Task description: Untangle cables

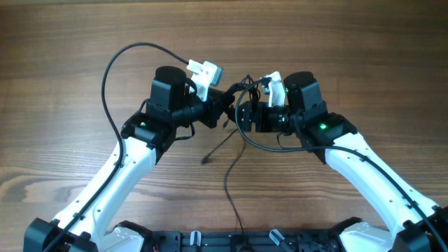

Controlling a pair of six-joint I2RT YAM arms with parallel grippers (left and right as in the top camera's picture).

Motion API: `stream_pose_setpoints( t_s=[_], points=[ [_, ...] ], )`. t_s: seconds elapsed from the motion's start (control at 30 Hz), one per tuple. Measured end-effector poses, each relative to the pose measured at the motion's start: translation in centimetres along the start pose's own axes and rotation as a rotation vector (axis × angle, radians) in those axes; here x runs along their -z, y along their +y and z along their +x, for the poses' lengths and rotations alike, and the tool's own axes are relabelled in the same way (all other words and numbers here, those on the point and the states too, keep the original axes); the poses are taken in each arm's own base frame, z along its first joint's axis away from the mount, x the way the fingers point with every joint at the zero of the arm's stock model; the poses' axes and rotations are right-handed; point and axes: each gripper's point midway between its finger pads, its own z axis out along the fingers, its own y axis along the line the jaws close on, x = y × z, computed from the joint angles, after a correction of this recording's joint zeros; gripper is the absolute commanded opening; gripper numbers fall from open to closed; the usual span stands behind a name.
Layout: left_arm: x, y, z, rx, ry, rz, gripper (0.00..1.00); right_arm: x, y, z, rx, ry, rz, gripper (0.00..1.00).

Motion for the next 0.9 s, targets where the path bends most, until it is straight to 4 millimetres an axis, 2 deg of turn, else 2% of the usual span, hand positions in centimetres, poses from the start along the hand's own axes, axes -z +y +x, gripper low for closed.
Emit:
stream_pose_setpoints(
  t_s=[0.13,0.3,0.5,0.77,0.9],
  points=[
    [0.0,0.2,0.4,0.051,0.016,-0.007,0.04,0.0,0.0,-0.3,0.008,-0.015,0.004,1.0],
    [0.1,0.4,1.1,0.114,0.041,-0.017,0.04,0.0,0.2,-1.9,-0.006,-0.082,0.007,1.0],
    [0.1,0.5,1.6,0.152,0.062,-0.023,0.04,0.4,-1.0,-3.5,-0.087,-0.17,0.076,1.0],
    [0.2,0.8,2.0,0.172,0.074,-0.042,0.04,0.5,-1.8,-4.1,-0.108,-0.211,0.129,1.0],
    [0.3,0.7,3.1,0.175,0.117,-0.032,0.04,1.3,-2.4,-3.3,-0.078,-0.179,0.162,1.0]
  ],
)
